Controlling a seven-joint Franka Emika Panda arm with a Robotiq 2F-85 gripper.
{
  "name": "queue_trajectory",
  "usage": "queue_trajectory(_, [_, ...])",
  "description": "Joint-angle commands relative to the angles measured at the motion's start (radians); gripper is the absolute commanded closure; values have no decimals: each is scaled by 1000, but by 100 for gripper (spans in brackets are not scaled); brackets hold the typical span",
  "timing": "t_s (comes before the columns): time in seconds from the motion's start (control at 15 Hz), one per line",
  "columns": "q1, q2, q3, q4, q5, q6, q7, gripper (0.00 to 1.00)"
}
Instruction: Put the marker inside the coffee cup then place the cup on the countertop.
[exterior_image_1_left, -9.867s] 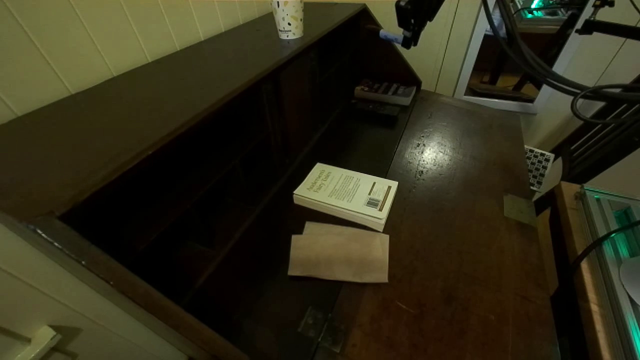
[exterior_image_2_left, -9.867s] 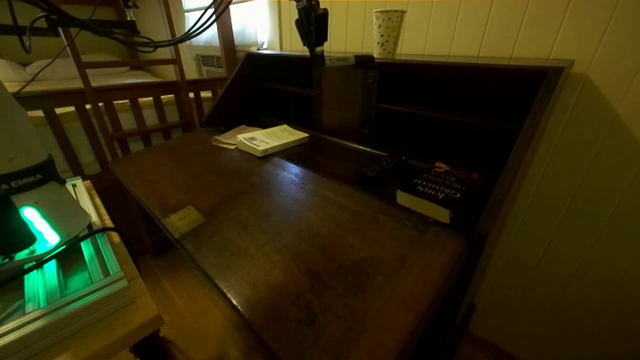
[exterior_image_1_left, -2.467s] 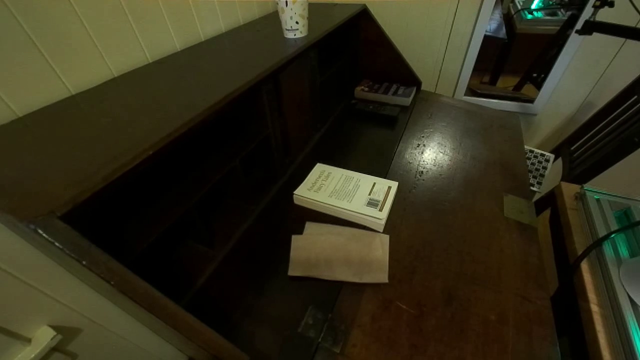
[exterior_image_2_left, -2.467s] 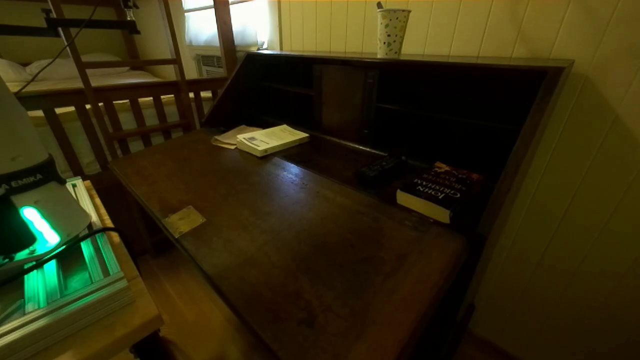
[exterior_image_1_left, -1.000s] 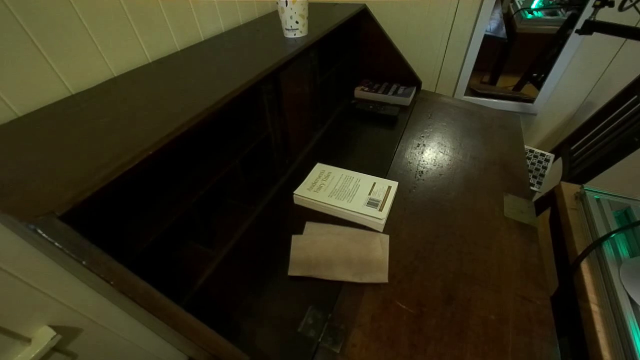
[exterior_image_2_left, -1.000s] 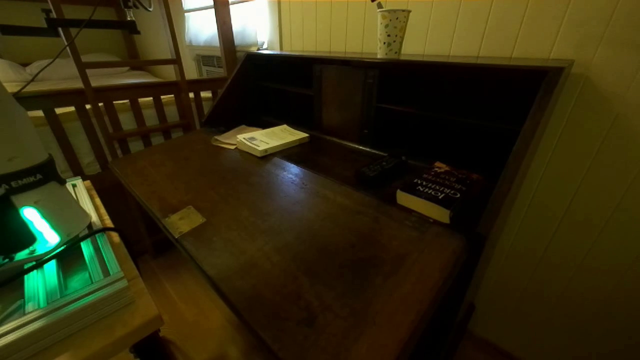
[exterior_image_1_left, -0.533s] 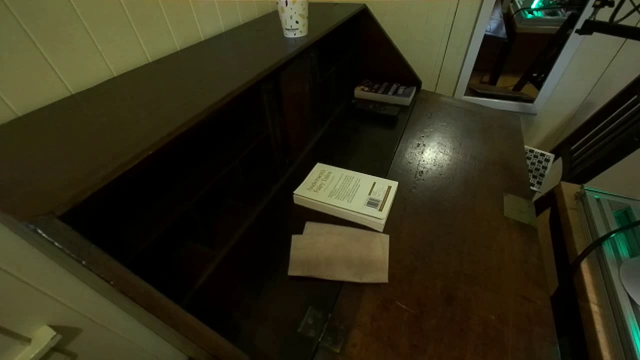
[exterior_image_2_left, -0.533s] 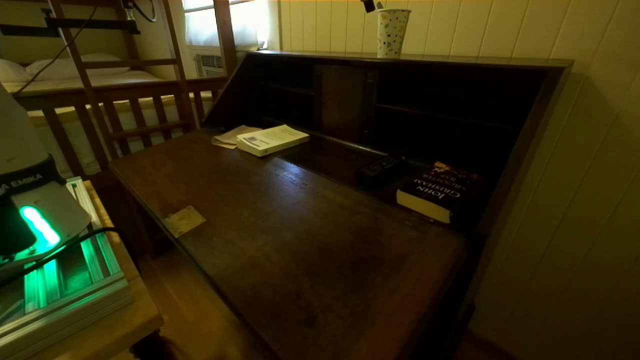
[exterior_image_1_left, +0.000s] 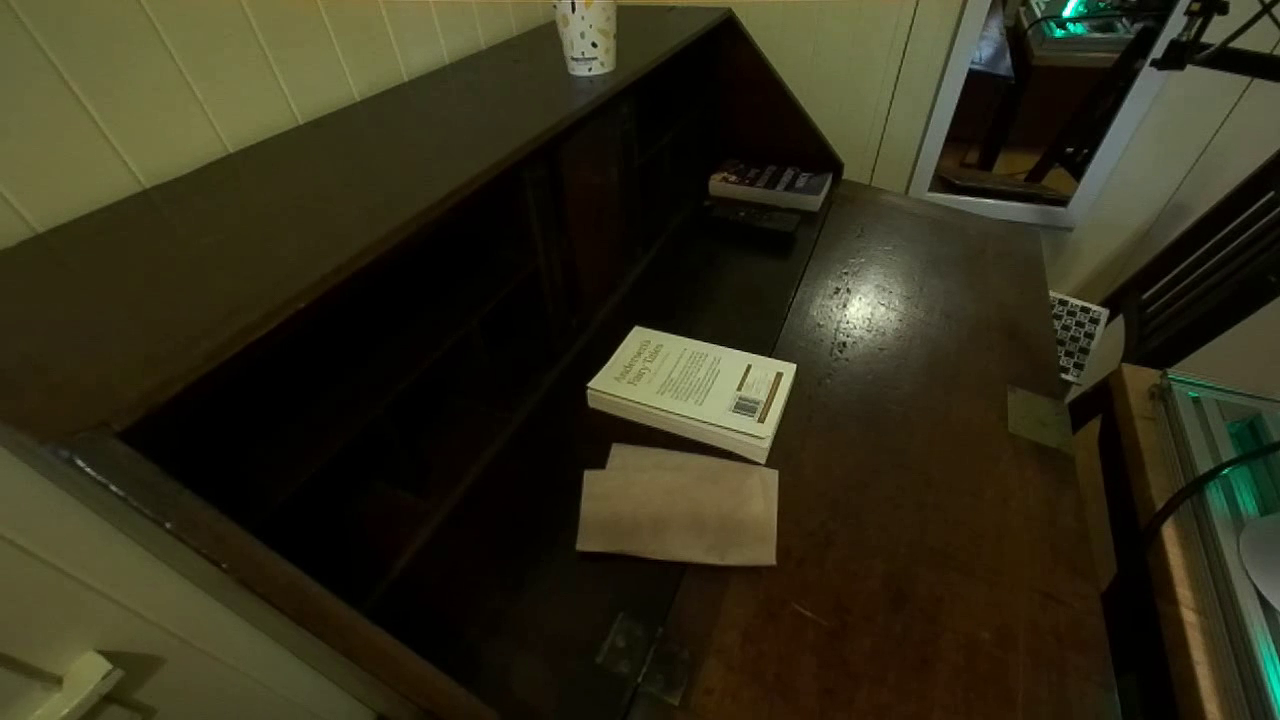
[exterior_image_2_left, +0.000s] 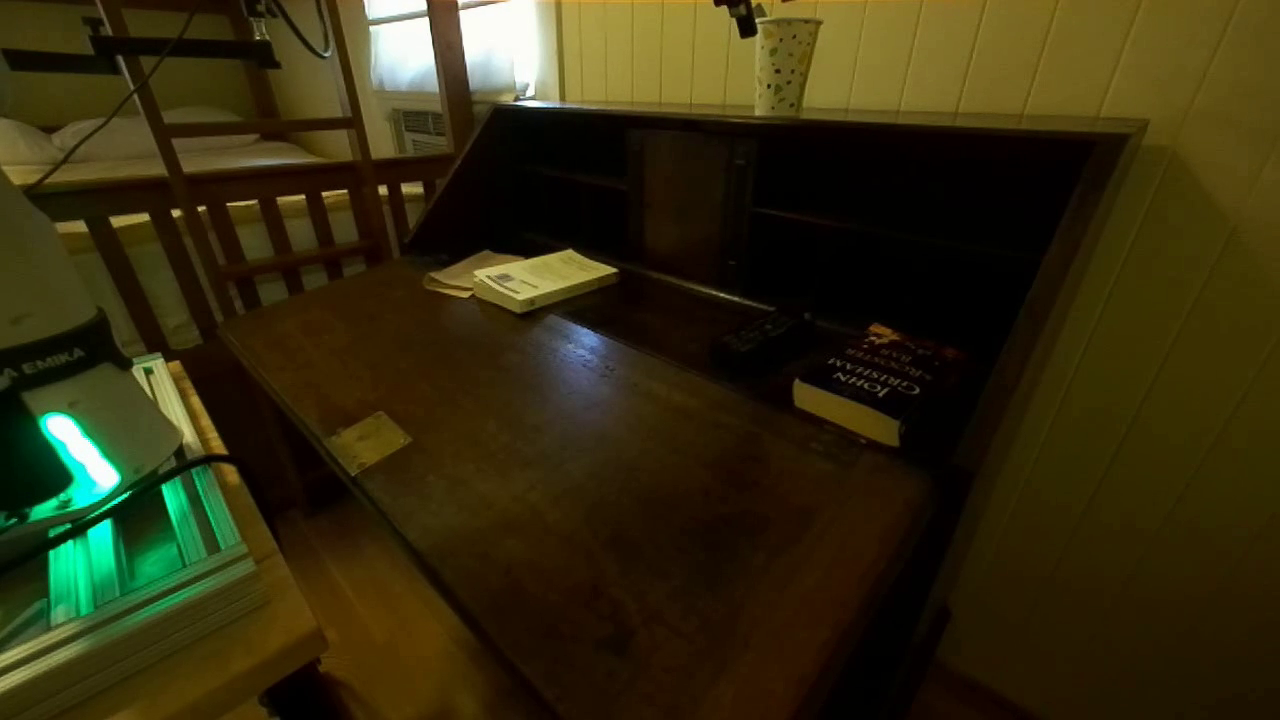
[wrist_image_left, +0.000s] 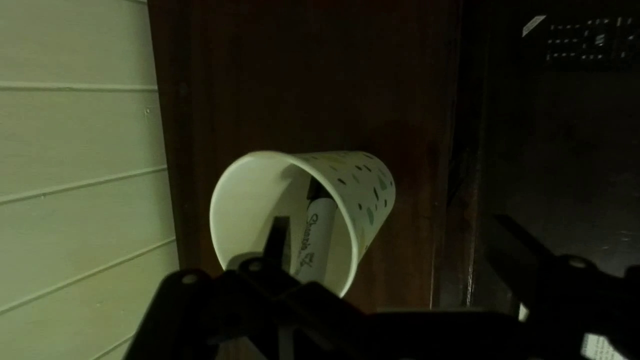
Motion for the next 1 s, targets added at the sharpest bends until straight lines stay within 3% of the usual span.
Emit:
queue_trajectory(0.0, [-26,51,25,71,50,-28,-44,0])
queue_trajectory(0.07, [-27,57,28,75,52,-28,-43,5])
queue_trajectory(0.13, [-27,64,29,83,51,-31,-40,26])
queue_trajectory(0.27, [-28,76,32,94,49,-31,-38,31])
queue_trajectory(0.87, [-32,87,30,116,27,-58,-17,95])
queue_trajectory(0.93, [-29,79,27,106,20,-52,-12,99])
